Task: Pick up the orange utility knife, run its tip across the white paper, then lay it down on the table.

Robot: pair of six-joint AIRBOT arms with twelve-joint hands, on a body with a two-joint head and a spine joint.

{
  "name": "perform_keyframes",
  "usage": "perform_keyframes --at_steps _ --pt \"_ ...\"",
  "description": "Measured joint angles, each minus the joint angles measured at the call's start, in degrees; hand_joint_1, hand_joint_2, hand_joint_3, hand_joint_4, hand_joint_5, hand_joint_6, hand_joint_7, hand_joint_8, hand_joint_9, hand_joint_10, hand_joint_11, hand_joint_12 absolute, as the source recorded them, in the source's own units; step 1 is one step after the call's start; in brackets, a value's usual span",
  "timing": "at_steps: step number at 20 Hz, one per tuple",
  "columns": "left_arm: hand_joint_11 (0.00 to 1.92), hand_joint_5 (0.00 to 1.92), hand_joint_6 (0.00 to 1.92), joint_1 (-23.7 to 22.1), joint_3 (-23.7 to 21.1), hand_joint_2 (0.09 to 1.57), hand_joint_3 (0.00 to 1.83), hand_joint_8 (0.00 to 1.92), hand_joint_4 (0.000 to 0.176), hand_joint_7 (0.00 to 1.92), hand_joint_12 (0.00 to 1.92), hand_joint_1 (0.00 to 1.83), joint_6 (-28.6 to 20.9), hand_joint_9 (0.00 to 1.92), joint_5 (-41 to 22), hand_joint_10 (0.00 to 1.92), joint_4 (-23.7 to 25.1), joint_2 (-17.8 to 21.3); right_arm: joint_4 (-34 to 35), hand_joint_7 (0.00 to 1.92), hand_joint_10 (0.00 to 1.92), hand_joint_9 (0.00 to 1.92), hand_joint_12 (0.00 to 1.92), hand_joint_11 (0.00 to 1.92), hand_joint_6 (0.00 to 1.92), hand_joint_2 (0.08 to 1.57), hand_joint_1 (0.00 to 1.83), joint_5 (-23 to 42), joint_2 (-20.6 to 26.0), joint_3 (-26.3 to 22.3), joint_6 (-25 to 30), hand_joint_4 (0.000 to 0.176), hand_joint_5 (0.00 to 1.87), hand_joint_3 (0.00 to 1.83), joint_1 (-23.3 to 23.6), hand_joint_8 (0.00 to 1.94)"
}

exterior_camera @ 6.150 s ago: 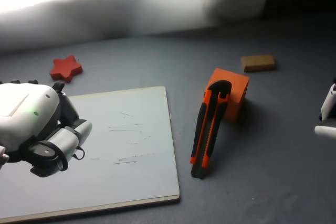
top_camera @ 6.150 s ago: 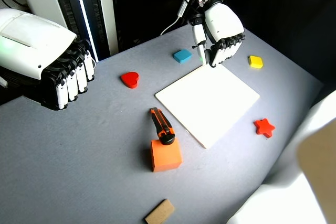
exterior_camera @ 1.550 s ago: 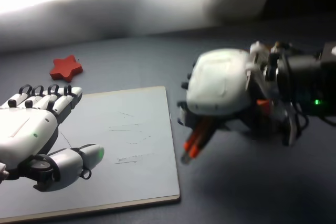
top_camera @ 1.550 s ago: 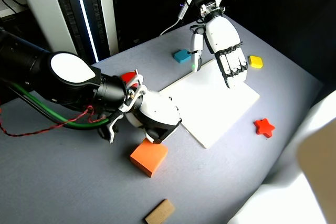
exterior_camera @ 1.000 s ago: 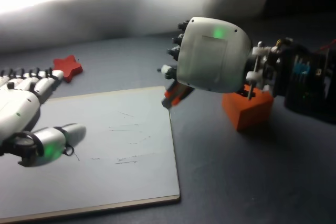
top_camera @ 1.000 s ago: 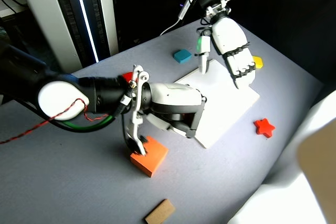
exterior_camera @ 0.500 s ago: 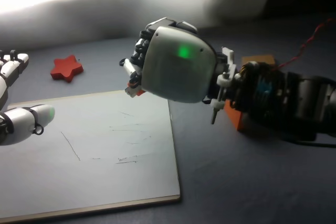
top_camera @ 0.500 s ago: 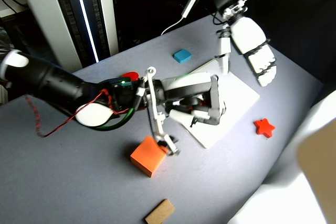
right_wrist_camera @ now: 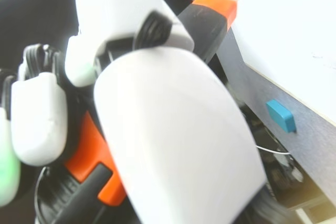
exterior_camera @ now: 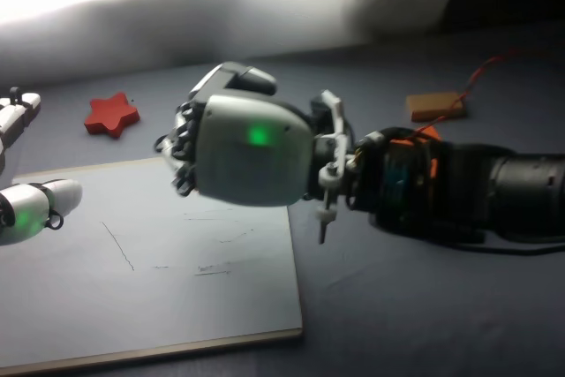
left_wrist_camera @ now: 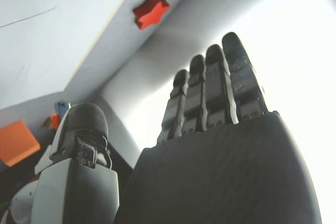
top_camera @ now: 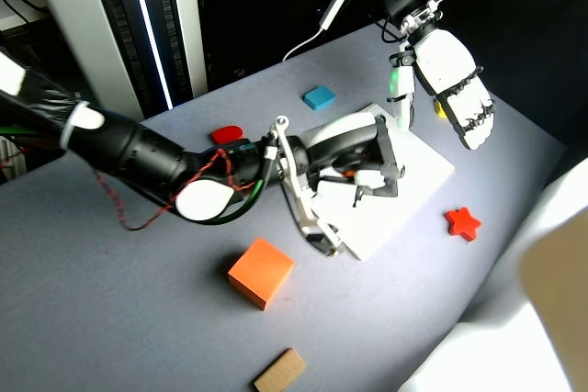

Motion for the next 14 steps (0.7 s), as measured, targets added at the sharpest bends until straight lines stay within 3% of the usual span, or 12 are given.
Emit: perform_keyframes --at_steps 8,9,14 --pt "0.0 0.0 0.0 0.07 0.37 1.29 0.0 0.01 0.0 0.06 0.41 0.12 -0.04 0.08 -0.07 0.0 0.07 0.02 -3.45 1.55 1.92 1.66 1.92 1.73 1.92 1.3 1.5 1.25 -5.77 3.87 1.29 0.176 1.31 0.0 0.02 1.94" --pt "0.0 0.02 0.01 0.07 0.44 1.29 0.0 0.01 0.0 0.08 0.48 0.12 -0.02 0.1 -0.11 0.01 0.02 0.02 -3.45 1.55 1.92 1.66 1.92 1.73 1.92 1.3 1.49 1.33 -5.99 3.93 1.27 0.176 1.31 0.0 0.02 1.94" --pt "0.0 0.0 0.0 0.61 1.09 1.3 0.0 0.0 0.0 0.05 0.35 0.1 -0.09 0.07 0.02 0.0 0.04 0.02 -6.36 1.56 1.92 1.66 1.92 1.72 1.92 1.3 1.5 1.66 -6.93 4.13 1.42 0.176 1.32 0.0 -0.17 1.94"
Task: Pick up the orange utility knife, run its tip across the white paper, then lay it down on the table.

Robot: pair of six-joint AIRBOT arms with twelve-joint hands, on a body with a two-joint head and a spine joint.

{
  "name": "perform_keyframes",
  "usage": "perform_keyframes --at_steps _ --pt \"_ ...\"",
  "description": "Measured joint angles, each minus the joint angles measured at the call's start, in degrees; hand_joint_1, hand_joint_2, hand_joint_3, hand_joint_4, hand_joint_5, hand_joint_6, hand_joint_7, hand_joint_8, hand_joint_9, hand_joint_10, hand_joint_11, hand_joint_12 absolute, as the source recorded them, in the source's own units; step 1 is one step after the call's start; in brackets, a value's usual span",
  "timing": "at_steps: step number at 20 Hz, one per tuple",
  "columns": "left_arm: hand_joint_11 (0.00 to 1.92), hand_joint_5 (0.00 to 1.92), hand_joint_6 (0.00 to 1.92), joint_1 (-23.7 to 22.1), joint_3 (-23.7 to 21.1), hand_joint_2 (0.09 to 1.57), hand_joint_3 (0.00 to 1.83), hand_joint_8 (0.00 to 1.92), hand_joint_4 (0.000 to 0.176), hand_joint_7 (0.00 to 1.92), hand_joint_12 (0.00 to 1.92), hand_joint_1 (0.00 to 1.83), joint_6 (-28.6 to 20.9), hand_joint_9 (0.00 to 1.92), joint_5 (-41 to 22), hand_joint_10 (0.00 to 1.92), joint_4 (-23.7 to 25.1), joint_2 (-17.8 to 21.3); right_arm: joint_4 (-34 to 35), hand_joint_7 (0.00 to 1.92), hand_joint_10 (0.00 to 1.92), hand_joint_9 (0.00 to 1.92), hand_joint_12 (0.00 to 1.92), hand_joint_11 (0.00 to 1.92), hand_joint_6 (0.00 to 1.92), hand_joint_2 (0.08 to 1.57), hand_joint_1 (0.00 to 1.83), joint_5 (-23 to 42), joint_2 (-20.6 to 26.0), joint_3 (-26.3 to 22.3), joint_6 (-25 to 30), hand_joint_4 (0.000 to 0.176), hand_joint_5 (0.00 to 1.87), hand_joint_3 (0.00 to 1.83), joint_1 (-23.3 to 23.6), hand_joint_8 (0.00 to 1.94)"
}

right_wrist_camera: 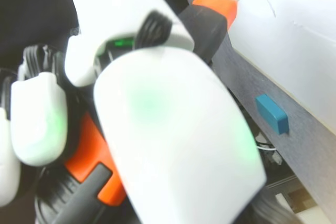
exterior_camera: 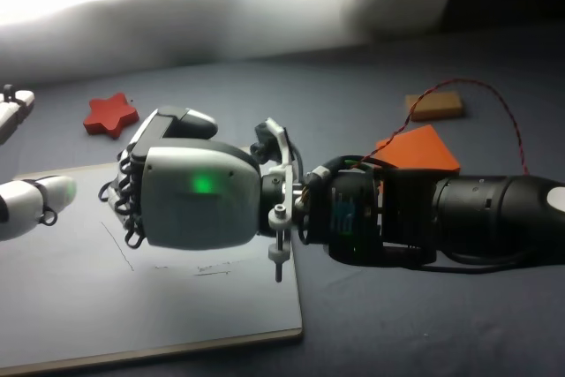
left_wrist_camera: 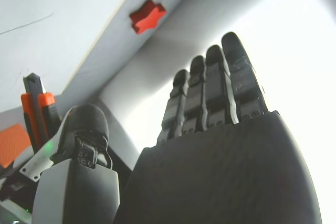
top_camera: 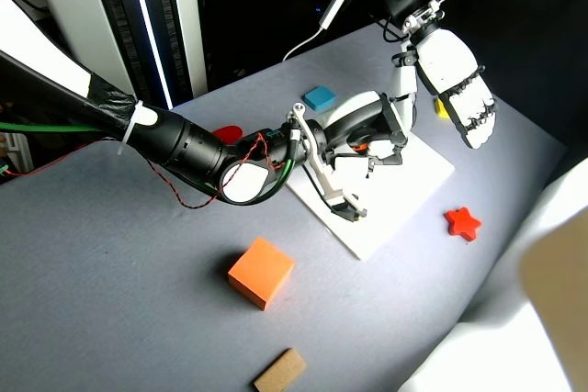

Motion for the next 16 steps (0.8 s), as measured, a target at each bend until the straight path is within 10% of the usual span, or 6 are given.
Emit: perform_keyframes --at_steps 16 --pt "0.0 0.0 0.0 0.33 1.05 1.3 0.0 0.0 0.0 0.05 0.36 0.12 -0.33 0.08 0.0 0.0 -0.55 0.0 -6.43 1.54 1.92 1.68 1.92 1.73 1.92 1.3 1.46 4.02 3.21 -0.15 2.19 0.176 1.33 0.0 -3.08 1.94"
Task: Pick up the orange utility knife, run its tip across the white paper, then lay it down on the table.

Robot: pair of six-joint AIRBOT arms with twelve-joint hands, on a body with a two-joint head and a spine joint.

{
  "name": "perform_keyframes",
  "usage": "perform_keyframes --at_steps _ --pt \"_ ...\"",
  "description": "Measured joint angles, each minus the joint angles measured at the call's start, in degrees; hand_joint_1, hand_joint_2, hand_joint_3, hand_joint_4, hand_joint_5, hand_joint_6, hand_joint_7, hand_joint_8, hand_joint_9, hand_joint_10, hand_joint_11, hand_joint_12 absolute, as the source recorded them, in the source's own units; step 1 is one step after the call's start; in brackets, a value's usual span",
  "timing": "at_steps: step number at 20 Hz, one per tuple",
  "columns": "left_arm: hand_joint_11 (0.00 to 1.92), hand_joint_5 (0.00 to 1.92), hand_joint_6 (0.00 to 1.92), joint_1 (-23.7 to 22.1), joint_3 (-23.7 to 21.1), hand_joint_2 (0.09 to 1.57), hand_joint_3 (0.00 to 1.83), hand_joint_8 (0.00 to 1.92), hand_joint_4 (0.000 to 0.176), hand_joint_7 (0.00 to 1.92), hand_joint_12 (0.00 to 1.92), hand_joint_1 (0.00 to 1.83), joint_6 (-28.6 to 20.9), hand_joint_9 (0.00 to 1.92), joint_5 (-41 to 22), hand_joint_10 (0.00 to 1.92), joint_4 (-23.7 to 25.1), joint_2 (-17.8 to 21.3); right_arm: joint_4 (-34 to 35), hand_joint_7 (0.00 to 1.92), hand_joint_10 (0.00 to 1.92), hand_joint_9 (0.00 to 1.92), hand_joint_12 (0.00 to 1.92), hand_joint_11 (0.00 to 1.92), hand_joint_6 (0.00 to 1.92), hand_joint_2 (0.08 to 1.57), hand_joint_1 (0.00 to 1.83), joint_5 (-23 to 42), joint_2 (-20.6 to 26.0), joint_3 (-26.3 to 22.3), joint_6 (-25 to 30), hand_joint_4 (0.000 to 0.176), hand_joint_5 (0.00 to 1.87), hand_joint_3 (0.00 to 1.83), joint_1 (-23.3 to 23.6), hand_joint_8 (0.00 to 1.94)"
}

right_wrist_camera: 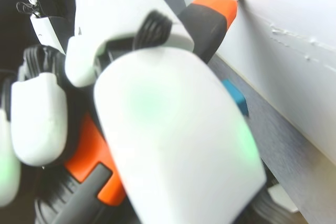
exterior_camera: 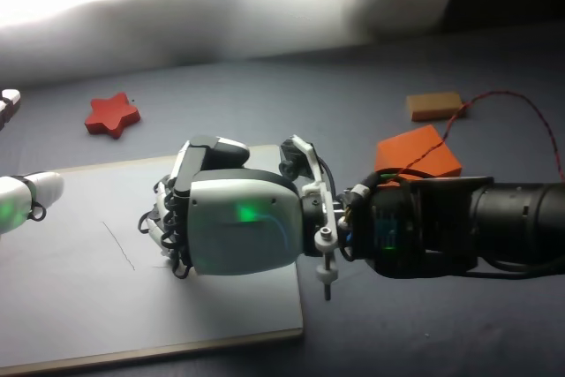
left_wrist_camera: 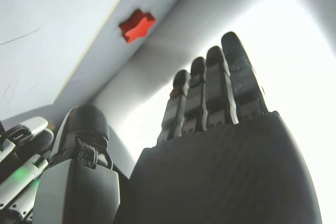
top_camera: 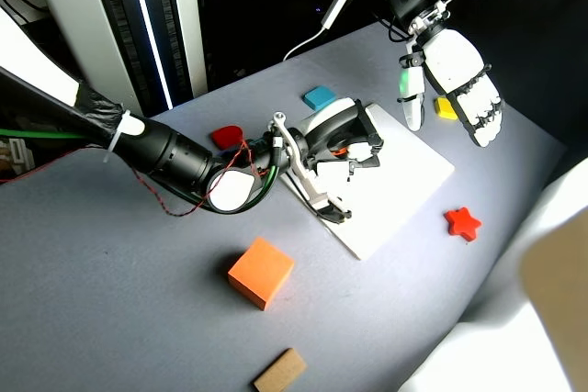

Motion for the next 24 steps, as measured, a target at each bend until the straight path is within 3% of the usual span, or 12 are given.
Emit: perform_keyframes --at_steps 12,14,18,20,24 --pt "0.0 0.0 0.0 -0.04 -0.17 1.3 0.0 0.01 0.0 0.06 0.43 0.14 -0.02 0.09 -0.02 0.01 0.07 0.0 -2.14 1.57 1.92 1.68 1.92 1.74 1.92 1.3 1.47 1.27 5.81 -4.24 1.51 0.176 1.33 0.0 -0.94 1.94" --pt "0.0 0.0 0.0 -0.04 -0.17 1.31 0.0 0.0 0.0 0.05 0.36 0.11 -0.02 0.08 0.0 0.0 0.13 0.0 -2.43 1.56 1.92 1.68 1.92 1.74 1.92 1.31 1.47 0.83 6.51 -4.98 2.12 0.176 1.34 0.0 -0.13 1.94" --pt "0.0 0.0 0.0 -0.04 -0.17 1.32 0.0 0.0 0.0 0.02 0.33 0.08 0.02 0.05 0.0 0.0 0.17 0.0 2.6 1.55 1.92 1.68 1.92 1.74 1.92 1.3 1.48 0.52 7.98 -8.96 2.19 0.176 1.35 0.0 2.86 1.94" --pt "0.0 0.0 0.0 -0.24 -0.2 1.3 0.0 0.01 0.0 0.04 0.4 0.09 0.2 0.07 0.24 0.01 0.17 0.0 8.63 1.56 1.92 1.69 1.92 1.74 1.92 1.3 1.47 -0.42 10.27 -14.23 2.14 0.176 1.34 0.0 4.26 1.94" --pt "0.0 0.0 0.0 -2.29 -2.19 1.3 0.0 0.0 0.0 0.04 0.34 0.1 0.87 0.06 2.12 0.0 2.38 -0.2 43.21 1.56 1.92 1.69 1.92 1.75 1.92 1.3 1.47 -14.14 19.89 -32.09 0.87 0.176 1.31 0.0 4.85 1.94"
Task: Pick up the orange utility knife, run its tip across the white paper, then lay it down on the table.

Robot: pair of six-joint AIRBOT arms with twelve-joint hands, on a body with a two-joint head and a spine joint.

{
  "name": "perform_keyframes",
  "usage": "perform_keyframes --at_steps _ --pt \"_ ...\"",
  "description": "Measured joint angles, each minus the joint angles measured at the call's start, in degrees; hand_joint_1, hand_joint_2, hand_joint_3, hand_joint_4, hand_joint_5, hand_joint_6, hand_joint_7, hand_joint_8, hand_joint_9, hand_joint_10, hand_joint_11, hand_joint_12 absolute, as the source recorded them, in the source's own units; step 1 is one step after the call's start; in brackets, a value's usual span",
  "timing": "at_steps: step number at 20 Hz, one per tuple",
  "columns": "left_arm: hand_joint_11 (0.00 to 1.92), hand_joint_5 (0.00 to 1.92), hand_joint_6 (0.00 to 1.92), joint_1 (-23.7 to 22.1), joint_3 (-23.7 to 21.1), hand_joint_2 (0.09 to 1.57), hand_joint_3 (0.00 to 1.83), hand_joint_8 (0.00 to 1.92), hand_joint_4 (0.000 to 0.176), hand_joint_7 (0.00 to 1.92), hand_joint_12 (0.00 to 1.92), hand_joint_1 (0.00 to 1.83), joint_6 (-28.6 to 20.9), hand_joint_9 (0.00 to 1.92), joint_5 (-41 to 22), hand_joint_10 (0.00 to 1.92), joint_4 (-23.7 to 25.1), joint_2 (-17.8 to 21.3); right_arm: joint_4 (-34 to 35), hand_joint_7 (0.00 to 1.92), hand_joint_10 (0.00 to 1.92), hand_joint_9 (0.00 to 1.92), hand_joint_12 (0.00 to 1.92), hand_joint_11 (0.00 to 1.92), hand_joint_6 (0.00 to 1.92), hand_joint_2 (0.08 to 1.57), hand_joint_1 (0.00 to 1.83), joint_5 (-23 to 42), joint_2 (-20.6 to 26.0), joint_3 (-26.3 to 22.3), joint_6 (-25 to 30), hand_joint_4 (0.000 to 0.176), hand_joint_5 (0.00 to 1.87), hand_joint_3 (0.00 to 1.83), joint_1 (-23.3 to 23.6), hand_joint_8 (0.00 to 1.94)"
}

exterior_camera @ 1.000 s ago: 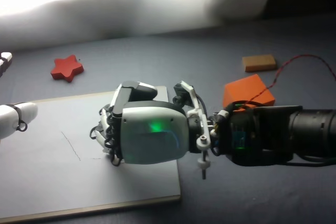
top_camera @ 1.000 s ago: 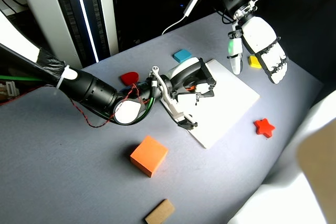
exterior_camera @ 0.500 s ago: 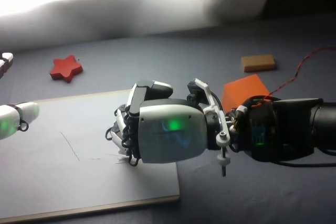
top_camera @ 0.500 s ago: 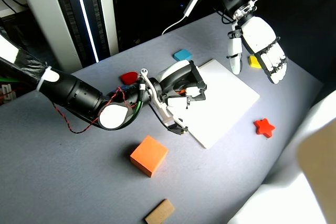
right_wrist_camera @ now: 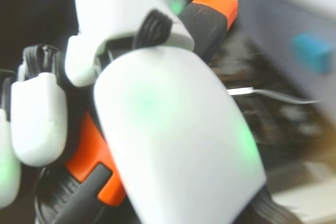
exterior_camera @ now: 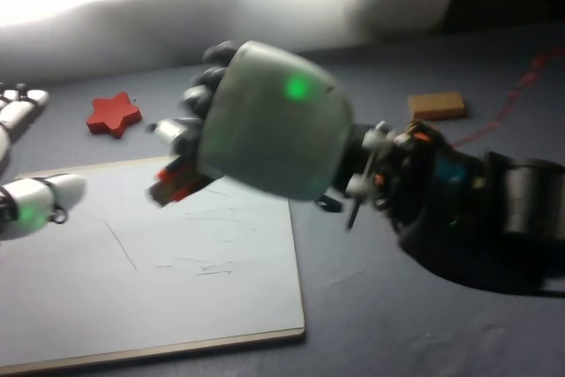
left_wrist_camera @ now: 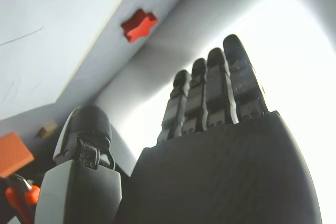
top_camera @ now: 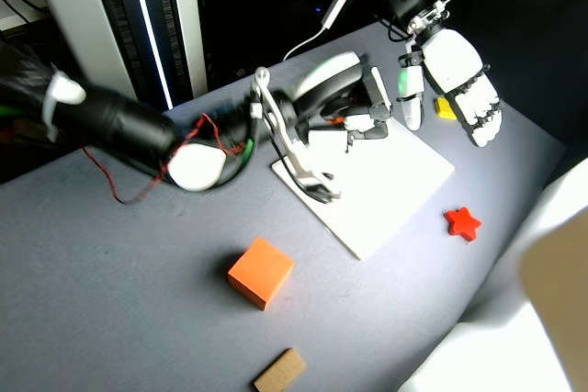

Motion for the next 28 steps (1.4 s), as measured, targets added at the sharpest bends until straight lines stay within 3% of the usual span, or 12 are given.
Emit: perform_keyframes --at_steps 4,8,10,13,18,22,23,24,25,26,28 --pt "0.0 0.0 0.0 -1.75 -2.73 1.3 0.0 0.0 0.0 0.04 0.34 0.09 1.7 0.06 0.87 0.0 -0.2 -1.01 22.08 1.54 1.92 1.67 1.92 1.72 1.92 1.3 1.46 -11.61 7.96 -10.05 -1.77 0.176 1.29 0.0 0.35 1.94" --pt "0.0 0.0 0.0 -3.32 -4.76 1.31 0.0 0.0 0.0 0.04 0.37 0.06 2.97 0.07 0.68 0.01 -0.68 -2.6 34.36 1.54 1.92 1.67 1.92 1.73 1.92 1.29 1.48 -20.09 12.79 -15.04 -2.1 0.176 1.31 0.0 0.39 1.94" --pt "0.0 0.0 0.0 -3.82 -5.38 1.3 0.0 0.0 0.0 0.06 0.41 0.1 3.23 0.08 -0.11 0.01 -0.9 -3.43 35.95 1.54 1.92 1.66 1.92 1.72 1.92 1.31 1.48 -22.05 14.51 -15.28 -2.27 0.176 1.32 0.0 0.2 1.94" --pt "0.0 0.0 0.0 -4.2 -6.84 1.31 0.0 0.0 0.0 0.04 0.32 0.07 3.78 0.06 -0.66 0.0 -0.04 -3.91 35.89 1.52 1.92 1.65 1.92 1.71 1.92 1.28 1.49 -22.71 16.55 -15.65 -2.67 0.176 1.3 0.0 -1.7 1.94" --pt "0.0 0.0 0.0 -4.2 -8.17 1.31 0.0 0.0 0.0 0.03 0.38 0.06 3.85 0.06 -1.03 0.01 0.33 -4.52 39.52 1.46 1.92 1.6 1.92 1.65 1.92 1.28 1.5 -23.76 16.79 -15.65 -2.25 0.176 1.23 0.0 -5.64 1.94" --pt "0.0 0.02 0.01 -4.2 -8.28 1.3 0.0 0.01 0.0 0.07 0.48 0.14 3.85 0.09 -1.33 0.01 0.37 -4.87 39.6 1.29 1.92 1.42 1.92 1.4 1.92 1.27 1.45 -21.27 16.81 -15.65 -2.34 0.173 1.1 0.0 -6.88 1.94" --pt "0.0 0.0 0.0 -4.17 -8.28 1.3 0.0 0.0 0.0 0.06 0.46 0.12 3.82 0.07 -1.49 0.0 0.37 -4.87 39.58 1.15 1.92 1.26 1.92 1.25 1.69 1.31 1.12 -21.14 16.83 -15.67 -2.4 0.0 0.71 0.03 -7.28 1.94" --pt "0.0 0.0 0.0 -4.15 -8.28 1.31 0.0 0.0 0.0 0.05 0.43 0.11 3.8 0.07 -1.6 0.0 0.35 -4.87 39.67 0.8 1.92 0.97 1.92 0.95 1.6 1.07 1.13 -21.33 16.94 -15.72 -2.58 0.0 0.59 0.57 -7.63 1.88" --pt "0.0 0.0 0.0 -4.07 -8.28 1.31 0.0 0.0 0.0 0.05 0.43 0.11 3.8 0.07 -1.68 0.0 0.35 -4.87 39.32 0.8 1.92 0.97 1.92 0.95 1.6 1.07 1.13 -21.2 17.0 -15.78 -2.58 0.0 0.59 0.57 -8.02 1.88" --pt "0.0 0.0 0.0 -4.0 -8.28 1.31 0.0 0.0 0.0 0.05 0.42 0.09 3.76 0.07 -1.79 0.0 0.35 -4.87 38.97 0.74 1.92 0.79 1.92 0.78 1.56 1.11 1.14 -21.29 17.16 -15.85 -2.6 0.0 0.55 0.47 -8.02 1.79" --pt "0.0 0.0 0.0 -3.89 -8.28 1.31 0.0 0.0 0.0 0.06 0.45 0.11 3.63 0.08 -1.84 0.01 0.37 -4.87 38.75 0.65 1.92 0.51 1.92 0.54 1.59 1.3 1.08 -21.29 17.77 -16.11 -2.62 0.0 0.52 0.12 -8.07 1.72"
